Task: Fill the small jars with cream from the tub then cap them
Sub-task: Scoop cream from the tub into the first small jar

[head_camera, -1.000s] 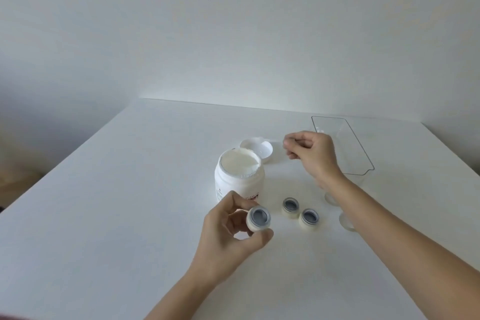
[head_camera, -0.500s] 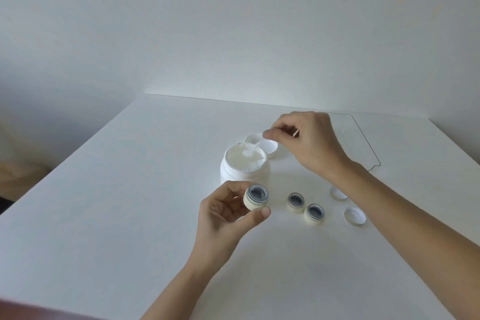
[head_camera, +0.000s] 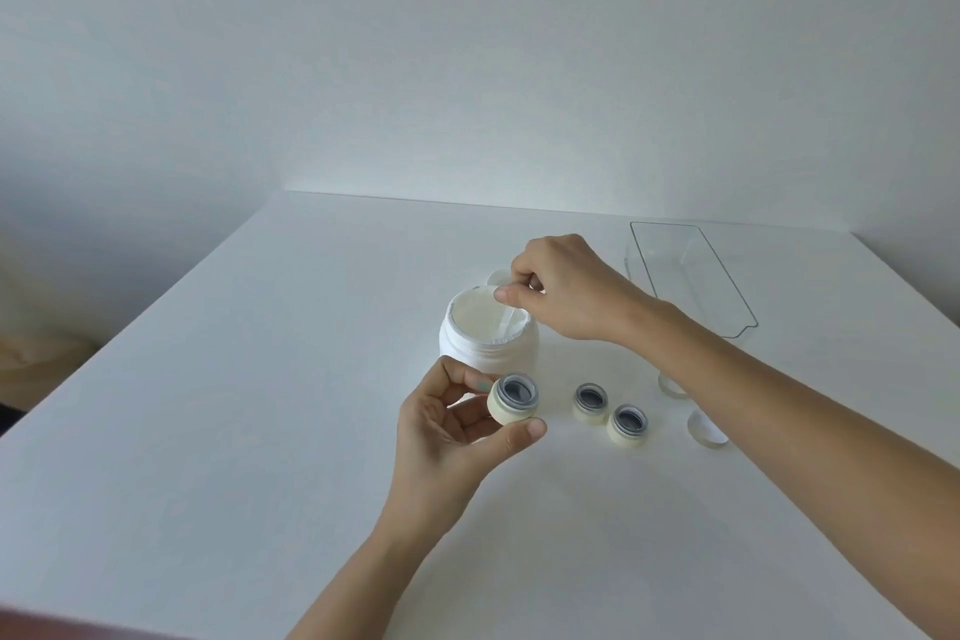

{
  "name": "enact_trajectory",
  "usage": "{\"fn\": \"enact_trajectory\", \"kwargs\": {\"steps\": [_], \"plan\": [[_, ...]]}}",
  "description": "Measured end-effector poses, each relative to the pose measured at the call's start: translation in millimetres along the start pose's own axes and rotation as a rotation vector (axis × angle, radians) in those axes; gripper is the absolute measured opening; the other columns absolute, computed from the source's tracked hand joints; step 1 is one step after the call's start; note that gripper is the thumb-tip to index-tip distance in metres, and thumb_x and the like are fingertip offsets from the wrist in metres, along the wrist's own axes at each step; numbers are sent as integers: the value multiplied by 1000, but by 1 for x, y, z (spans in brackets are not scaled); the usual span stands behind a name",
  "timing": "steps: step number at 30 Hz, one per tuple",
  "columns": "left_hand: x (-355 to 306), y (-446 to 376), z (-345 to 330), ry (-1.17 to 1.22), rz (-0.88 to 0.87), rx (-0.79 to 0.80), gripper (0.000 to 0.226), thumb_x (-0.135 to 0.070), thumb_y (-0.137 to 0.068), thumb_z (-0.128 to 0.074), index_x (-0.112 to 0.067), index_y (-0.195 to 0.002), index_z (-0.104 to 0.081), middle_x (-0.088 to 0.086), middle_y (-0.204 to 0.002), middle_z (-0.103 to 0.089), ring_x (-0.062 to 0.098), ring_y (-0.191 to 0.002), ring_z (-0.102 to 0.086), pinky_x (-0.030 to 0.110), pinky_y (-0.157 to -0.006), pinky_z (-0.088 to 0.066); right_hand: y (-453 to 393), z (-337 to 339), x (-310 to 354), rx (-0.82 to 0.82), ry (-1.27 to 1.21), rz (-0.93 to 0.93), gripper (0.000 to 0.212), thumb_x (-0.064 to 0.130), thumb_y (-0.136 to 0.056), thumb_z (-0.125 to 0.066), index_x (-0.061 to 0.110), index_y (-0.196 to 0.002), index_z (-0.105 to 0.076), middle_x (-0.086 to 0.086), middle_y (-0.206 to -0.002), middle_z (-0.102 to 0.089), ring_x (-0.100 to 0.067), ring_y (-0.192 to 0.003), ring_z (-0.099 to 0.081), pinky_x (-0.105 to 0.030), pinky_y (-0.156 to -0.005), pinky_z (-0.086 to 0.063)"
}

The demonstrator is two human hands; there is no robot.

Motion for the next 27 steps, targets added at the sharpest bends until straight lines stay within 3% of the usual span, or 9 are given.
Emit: {"fn": "enact_trajectory", "kwargs": {"steps": [3,7,9,11,12,15,18,20,27], "plan": [[0,0,1,25,0,-8,35,-7,-57,-88,-17,-77,-62,13,-90,-72,24,-77,-73,27,-68,-57,1,4,-14,-32,-125,-117,42,27,-89,-64,-4,-63,-57,4,-45,-38,-8,-42,-33,-19,-45,-30],[-1,0,1,46,-6,-12,32,-7,-58,-87,-19,-79,-66,7,-86,-74,20,-77,-73,24,-68,-57,6,10,-38,-90,-280,-273,35,29,-90,-64,6,-64,-66,12,-31,-38,-5,-33,-35,-12,-37,-25],[-1,0,1,56,-12,-25,31,-6,-59,-86,-18,-79,-67,7,-85,-75,20,-78,-73,24,-68,-57,10,10,-47,-102,-361,-325,33,32,-90,-63,9,-68,-69,10,-37,-46,-6,-39,-38,-18,-49,-32],[-1,-1,3,56,-15,-43,30,-8,-58,-87,-17,-79,-67,7,-84,-75,21,-79,-74,23,-68,-57,14,9,-56,-113,-452,-377,31,34,-89,-64,9,-71,-71,-9,-58,-62,-21,-58,-49,-25,-64,-35],[-1,-1,5,51,-15,-53,30,-9,-58,-87,-16,-80,-68,7,-83,-76,21,-79,-74,23,-68,-57,15,9,-60,-119,-490,-402,31,34,-89,-64,10,-71,-71,-9,-58,-61,-20,-60,-49,-26,-65,-35],[0,-1,9,42,-7,-93,33,-11,-57,-88,-7,-82,-67,9,-83,-77,20,-79,-74,21,-67,-57,20,7,-66,-99,-596,-443,28,33,-89,-64,13,-69,-69,14,-49,-53,-6,-57,-43,-22,-63,-33],[3,-2,14,43,6,-142,35,-4,-60,-87,2,-86,-64,12,-85,-77,23,-82,-75,22,-68,-57,25,7,-67,-73,-710,-451,30,34,-87,-66,7,-76,-71,-8,-75,-48,-17,-63,-35,-26,-61,-33],[4,-2,15,40,6,-154,32,-2,-61,-85,2,-85,-64,13,-86,-78,24,-83,-75,22,-69,-57,30,7,-63,-52,-787,-450,29,32,-87,-67,5,-76,-70,-11,-82,-43,-16,-60,-32,-25,-56,-31],[2,-2,14,44,6,-156,27,0,-62,-84,-6,-82,-67,11,-84,-78,23,-82,-75,21,-70,-57,51,4,-50,8,-809,-427,29,30,-86,-68,17,-60,-69,-8,-68,-42,-15,-57,-32,-24,-55,-30]]}}
Point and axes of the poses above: each hand's wrist, its own y-axis away from the middle knuckle, its own z-axis out of the back of the hand, x = y × z, the point moved 8 cm from there along -y, towards the middle knuckle
